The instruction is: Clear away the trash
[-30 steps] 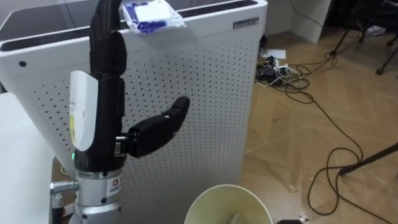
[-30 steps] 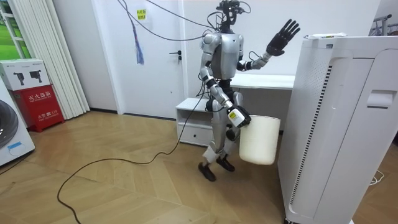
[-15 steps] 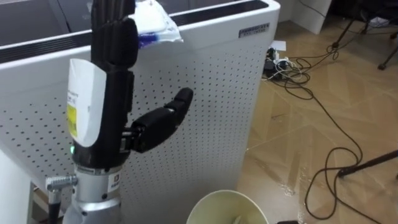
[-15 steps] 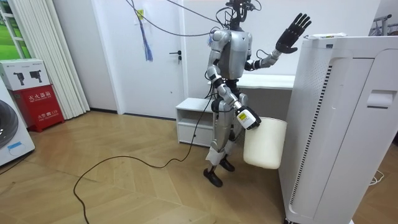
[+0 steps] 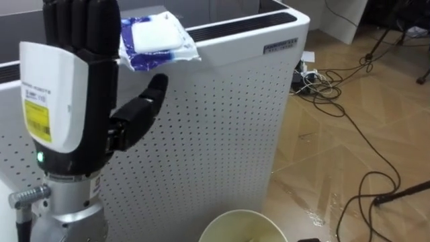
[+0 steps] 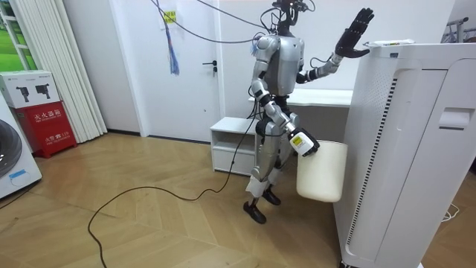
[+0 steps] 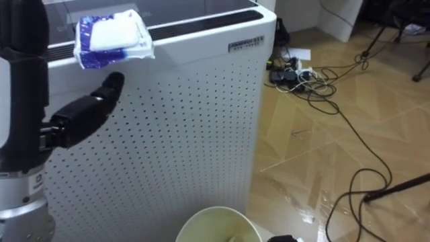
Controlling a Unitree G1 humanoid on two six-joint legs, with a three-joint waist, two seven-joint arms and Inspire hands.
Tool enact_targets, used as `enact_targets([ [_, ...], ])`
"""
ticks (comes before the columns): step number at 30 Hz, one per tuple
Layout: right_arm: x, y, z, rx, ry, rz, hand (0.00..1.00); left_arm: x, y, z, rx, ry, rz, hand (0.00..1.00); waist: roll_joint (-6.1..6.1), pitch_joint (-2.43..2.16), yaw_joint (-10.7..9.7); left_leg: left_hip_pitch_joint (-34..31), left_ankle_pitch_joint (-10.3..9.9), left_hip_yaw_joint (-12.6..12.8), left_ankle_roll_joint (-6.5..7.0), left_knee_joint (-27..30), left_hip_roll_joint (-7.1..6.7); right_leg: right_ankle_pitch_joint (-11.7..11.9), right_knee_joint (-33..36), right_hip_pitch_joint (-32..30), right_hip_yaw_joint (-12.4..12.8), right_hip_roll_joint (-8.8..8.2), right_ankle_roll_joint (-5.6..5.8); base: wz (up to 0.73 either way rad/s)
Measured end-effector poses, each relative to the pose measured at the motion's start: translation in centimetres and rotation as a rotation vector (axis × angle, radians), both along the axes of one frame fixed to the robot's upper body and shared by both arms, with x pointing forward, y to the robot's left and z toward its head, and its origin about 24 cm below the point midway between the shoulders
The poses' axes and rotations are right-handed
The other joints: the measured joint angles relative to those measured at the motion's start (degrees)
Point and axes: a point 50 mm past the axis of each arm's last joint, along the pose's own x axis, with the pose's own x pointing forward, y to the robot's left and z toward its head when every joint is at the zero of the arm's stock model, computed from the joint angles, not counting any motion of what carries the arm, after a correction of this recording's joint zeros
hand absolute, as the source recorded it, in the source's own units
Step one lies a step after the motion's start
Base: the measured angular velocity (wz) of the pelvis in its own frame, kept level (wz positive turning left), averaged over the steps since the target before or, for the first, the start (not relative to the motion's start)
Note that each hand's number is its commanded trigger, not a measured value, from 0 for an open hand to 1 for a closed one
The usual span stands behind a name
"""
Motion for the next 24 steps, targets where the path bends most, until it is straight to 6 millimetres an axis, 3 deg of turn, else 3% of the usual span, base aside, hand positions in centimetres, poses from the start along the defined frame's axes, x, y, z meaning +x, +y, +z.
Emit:
enact_targets([
  [8,0.0,-0.7,0.1,-0.045,0.003,0.026,1.0,-0.1,0.2,0.0,0.02,-0.03,0.036,0.0,0.96,0.23,1.07,-0.15,0.3,-0.15,-0.49,0.06,-0.17,0.07,-0.79,0.37,0.31,-0.45,-0.11,0.01],
  [10,0.0,-0.8,0.1,-0.049,0.003,0.027,1.0,-0.4,0.5,0.3,0.036,-0.051,0.051,0.0,0.71,0.42,1.34,-1.1,0.32,0.39,-0.58,1.99,-0.51,0.14,-0.88,0.81,2.19,-0.9,-0.23,0.15],
  [11,0.1,-0.7,0.2,-0.042,0.0,0.022,1.0,-0.5,0.5,0.5,0.046,-0.058,0.044,0.0,-0.9,1.7,1.09,-5.12,-1.0,1.82,-2.86,8.12,-1.54,0.29,-1.55,1.72,6.26,-2.46,-0.42,0.43],
  [12,0.0,-0.7,0.2,-0.037,-0.004,0.015,1.0,-0.6,0.4,0.6,0.051,-0.064,0.039,0.0,-1.06,1.76,0.84,-7.54,-1.21,2.64,-3.78,8.89,-1.53,0.29,-1.98,1.86,9.35,-2.93,-0.42,0.8],
  [13,-0.1,-1.6,0.5,-0.055,-0.012,-0.01,1.0,-0.8,0.0,1.2,0.06,-0.088,0.024,0.0,0.3,1.06,0.69,-12.56,1.41,3.04,-3.41,4.6,0.38,-0.13,-1.5,0.43,10.87,-2.58,0.17,0.71],
  [14,-0.3,-2.1,0.5,-0.064,-0.009,-0.027,1.0,-1.0,0.0,1.4,0.07,-0.1,0.022,0.0,0.08,1.08,1.07,-13.75,3.43,5.36,-1.5,5.72,0.78,-1.01,-0.95,0.01,10.68,-3.15,0.94,0.46],
  [15,-0.8,-2.3,0.5,-0.068,-0.005,-0.039,1.0,-1.4,-0.1,1.5,0.082,-0.108,0.02,0.0,0.01,1.14,2.96,-12.98,4.03,6.91,-1.08,4.86,0.74,-1.45,-0.02,-1.08,9.09,-3.35,1.65,0.0],
  [17,-0.9,-1.8,0.8,-0.07,-0.019,-0.004,1.0,-1.5,0.0,1.5,0.113,-0.106,0.022,0.0,0.01,1.14,4.61,-11.47,4.03,6.35,-1.08,3.84,0.66,-1.0,-1.1,-1.17,6.38,-3.46,1.67,-0.23],
  [21,-0.8,-1.3,1.1,-0.067,-0.029,0.036,1.0,-1.3,0.3,0.9,0.134,-0.049,0.044,0.0,0.59,0.85,4.3,-9.06,4.4,6.2,-1.67,1.83,0.57,-0.64,-1.71,0.52,4.14,-2.96,1.25,-0.15],
  [24,-1.2,-1.2,0.7,-0.046,0.01,0.05,1.0,-0.7,0.7,0.0,0.144,0.028,0.078,0.0,1.03,0.6,3.61,-7.46,4.51,6.15,-1.91,1.05,0.81,-0.56,-1.49,1.49,3.96,-2.45,1.11,-0.03],
])
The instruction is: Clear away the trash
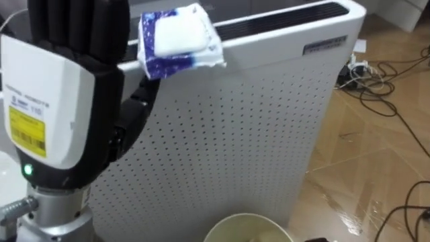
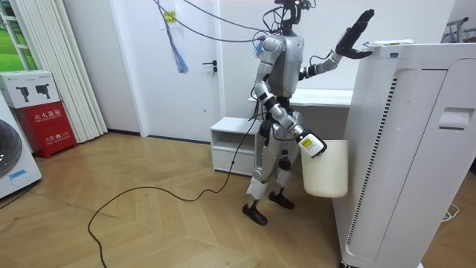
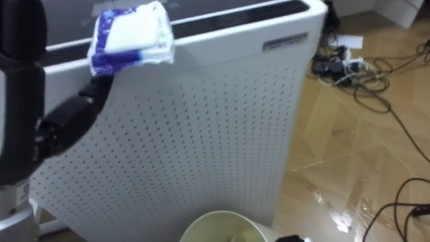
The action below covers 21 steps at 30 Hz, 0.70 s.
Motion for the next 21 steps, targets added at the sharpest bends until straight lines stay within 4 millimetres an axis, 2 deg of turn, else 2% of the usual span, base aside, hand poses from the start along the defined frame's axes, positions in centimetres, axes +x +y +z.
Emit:
enact_targets([
  [3,-0.2,0.0,-0.2,0.009,0.032,0.008,1.0,0.1,0.4,-0.7,-0.001,0.069,0.043,0.0,0.19,-0.02,-1.05,0.23,0.05,-0.24,-0.11,-0.01,0.31,0.04,0.97,-0.3,-1.68,0.04,-0.07,-0.01],
  [7,-0.4,-0.1,-0.5,0.004,0.069,-0.003,1.0,0.2,0.7,-1.3,0.004,0.133,0.078,0.0,0.15,0.0,-1.34,0.28,0.08,0.08,-0.07,0.2,0.36,0.11,1.63,-0.65,-2.86,-0.1,-0.17,-0.07],
  [16,-0.5,0.0,-0.6,0.003,0.082,-0.005,1.0,0.3,0.9,-1.7,0.02,0.188,0.1,0.0,0.16,-0.03,-1.81,0.41,0.37,0.37,-0.24,-0.09,0.64,0.18,1.82,-0.91,-3.15,0.09,-0.29,-0.02],
  [17,-0.5,-0.1,-0.6,0.003,0.082,-0.005,1.0,0.3,0.9,-1.9,0.021,0.202,0.102,0.05,0.16,-0.03,-1.89,0.39,0.37,0.41,-0.25,-0.11,0.67,0.2,1.82,-0.95,-3.15,0.11,-0.31,0.0],
  [21,-0.5,-0.1,-0.6,0.001,0.081,-0.006,1.0,0.2,1.0,-2.5,0.023,0.248,0.115,0.0,0.13,-0.01,-2.29,0.36,0.37,0.41,-0.26,-0.12,0.68,0.2,1.84,-0.97,-3.2,0.11,-0.32,0.0],
])
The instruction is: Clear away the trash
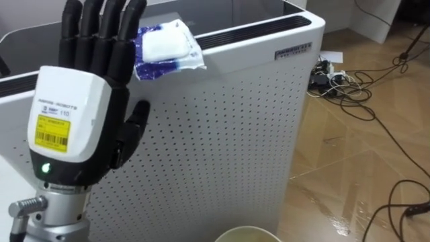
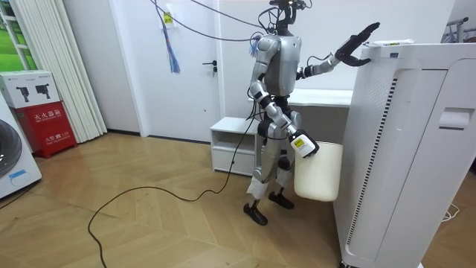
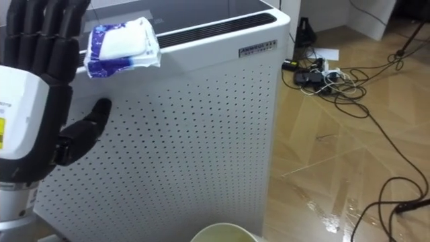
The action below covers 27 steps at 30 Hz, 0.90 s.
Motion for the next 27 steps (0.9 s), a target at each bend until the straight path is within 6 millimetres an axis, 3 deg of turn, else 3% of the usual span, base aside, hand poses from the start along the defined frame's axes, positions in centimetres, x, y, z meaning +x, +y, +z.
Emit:
enact_targets([
  [21,-0.02,0.03,-0.04,0.001,0.004,-0.001,1.0,0.07,-0.02,-0.69,0.017,0.085,0.008,0.0,-0.03,-0.03,-0.56,-0.03,0.05,0.17,-0.01,0.04,0.08,0.05,0.05,-0.13,0.06,0.02,-0.07,0.0],
  [22,-0.03,0.09,-0.05,0.001,0.004,0.0,1.0,0.08,-0.01,-0.69,0.018,0.086,0.01,0.06,-0.03,-0.03,-0.57,-0.03,0.05,0.2,-0.01,0.03,0.09,0.05,0.05,-0.13,0.08,0.03,-0.08,0.0],
  [23,-0.02,0.14,-0.06,0.002,0.004,0.0,1.0,0.08,0.0,-0.7,0.018,0.087,0.011,0.28,-0.03,-0.03,-0.57,-0.02,0.05,0.24,-0.01,0.02,0.11,0.05,0.05,-0.15,0.11,0.04,-0.08,0.0],
  [24,-0.02,0.24,-0.08,0.005,0.004,-0.001,1.0,0.11,0.03,-0.71,0.018,0.092,0.015,0.72,-0.03,-0.03,-0.58,0.0,0.05,0.29,-0.02,0.01,0.13,0.06,0.05,-0.15,0.15,0.05,-0.08,0.0],
  [25,-0.02,0.31,-0.1,0.008,0.004,-0.001,1.0,0.14,0.05,-0.75,0.026,0.099,0.022,1.0,-0.03,-0.03,-0.59,0.01,0.05,0.33,-0.01,0.02,0.15,0.06,0.05,-0.15,0.18,0.06,-0.09,0.0],
  [27,-0.03,0.38,-0.12,0.011,0.004,0.0,1.0,0.19,0.08,-0.8,0.028,0.112,0.026,1.0,-0.04,-0.03,-0.6,0.04,0.08,0.34,-0.02,0.02,0.15,0.07,0.06,-0.14,0.19,0.06,-0.11,0.0],
])
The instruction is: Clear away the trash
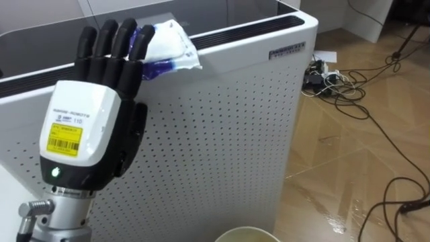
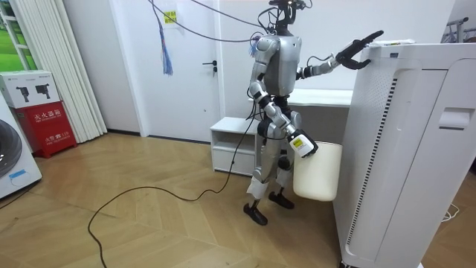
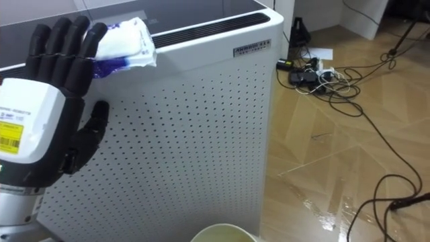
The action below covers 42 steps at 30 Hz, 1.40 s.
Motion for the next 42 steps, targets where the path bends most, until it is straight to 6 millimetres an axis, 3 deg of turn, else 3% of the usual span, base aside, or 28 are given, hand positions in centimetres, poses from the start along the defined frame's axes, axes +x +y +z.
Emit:
enact_targets([
  [6,0.0,0.1,0.0,0.005,0.0,0.001,1.0,-0.1,-0.1,0.7,0.001,-0.02,0.012,1.0,-0.05,-0.07,-0.09,0.12,0.03,0.39,0.01,-0.07,0.08,0.09,0.02,-0.02,0.17,0.0,-0.05,-0.01],
  [14,-0.2,-0.1,-0.2,0.002,0.044,0.039,1.0,0.6,0.2,2.0,-0.02,-0.055,0.064,1.0,1.18,-0.72,-1.16,0.95,0.13,1.27,0.04,-0.84,0.1,0.14,0.12,0.25,0.35,-0.09,-0.02,-0.04],
  [19,-0.3,-0.3,-0.2,-0.01,0.053,0.04,1.0,0.9,0.4,2.4,-0.033,-0.064,0.084,1.0,2.4,-0.13,-1.36,1.76,0.3,1.29,-0.08,-1.52,0.15,0.14,0.13,0.66,0.59,-0.05,-0.02,-0.01],
  [32,-0.3,-0.6,-0.2,-0.038,0.051,0.041,1.0,0.8,0.1,2.8,-0.046,-0.084,0.06,1.0,2.03,0.15,-1.42,1.66,0.61,1.46,-0.1,-1.83,0.07,0.15,0.18,0.2,0.73,0.02,-0.04,0.0],
  [39,-0.1,-0.3,-0.1,-0.023,0.04,0.04,1.0,0.8,-0.2,2.8,-0.22,-0.059,-0.065,1.0,1.37,0.43,-1.37,1.63,0.62,1.24,-0.1,-1.9,0.08,0.15,0.15,0.27,0.41,0.01,-0.04,0.0],
  [42,0.3,-0.1,0.3,-0.019,0.015,0.05,1.0,0.6,-0.5,2.9,-0.341,-0.041,-0.155,1.0,1.42,0.3,-1.4,1.24,0.62,1.12,-0.1,-1.79,0.1,0.15,0.08,-0.04,0.32,-0.02,-0.04,0.0],
])
